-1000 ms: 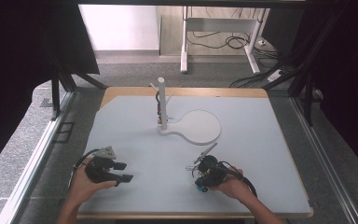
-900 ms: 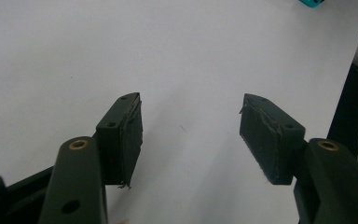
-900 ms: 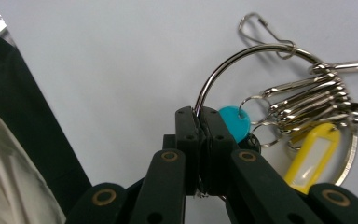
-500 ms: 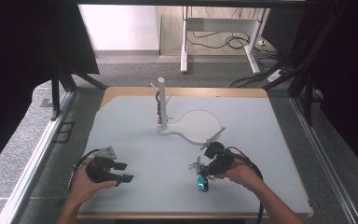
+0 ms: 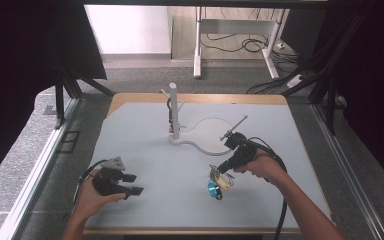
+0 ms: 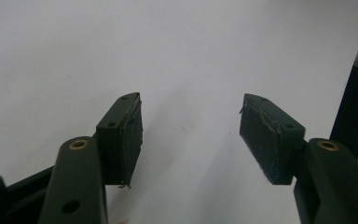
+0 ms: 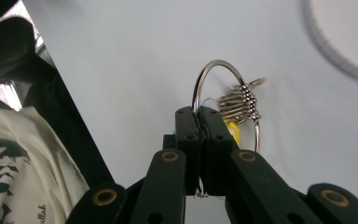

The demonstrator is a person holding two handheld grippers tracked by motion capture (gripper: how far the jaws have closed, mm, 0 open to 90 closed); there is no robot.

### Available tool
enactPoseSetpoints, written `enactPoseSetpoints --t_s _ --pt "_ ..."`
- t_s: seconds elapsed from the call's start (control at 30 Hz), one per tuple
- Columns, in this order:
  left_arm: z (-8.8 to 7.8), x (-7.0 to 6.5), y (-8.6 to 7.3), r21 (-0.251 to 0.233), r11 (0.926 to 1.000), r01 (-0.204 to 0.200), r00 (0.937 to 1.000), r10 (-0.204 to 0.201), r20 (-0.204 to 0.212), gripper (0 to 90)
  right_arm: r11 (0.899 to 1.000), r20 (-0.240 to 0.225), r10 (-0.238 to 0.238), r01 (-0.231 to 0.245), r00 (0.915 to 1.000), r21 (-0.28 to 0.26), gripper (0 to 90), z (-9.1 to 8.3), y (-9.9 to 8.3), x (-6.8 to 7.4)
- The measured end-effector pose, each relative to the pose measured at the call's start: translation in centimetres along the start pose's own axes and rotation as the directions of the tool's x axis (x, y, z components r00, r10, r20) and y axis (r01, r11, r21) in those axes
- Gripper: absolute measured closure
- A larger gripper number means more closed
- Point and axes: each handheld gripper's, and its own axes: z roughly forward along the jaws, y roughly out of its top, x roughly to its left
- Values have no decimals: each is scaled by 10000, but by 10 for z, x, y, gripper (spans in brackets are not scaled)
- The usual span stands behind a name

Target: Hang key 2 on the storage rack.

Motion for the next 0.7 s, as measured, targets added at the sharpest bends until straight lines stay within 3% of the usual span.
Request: enactPoseSetpoints --t_s 0.2,0.7 --pt "1 -1 0 -86 9998 170 9999 -170 12 396 9998 21 189 -189 9998 -43 880 -12 9 -8" --pt "1 0 0 -9 10000 38 10000 -38 21 396 9993 -143 362 -363 9992 -5 879 -31 21 -14"
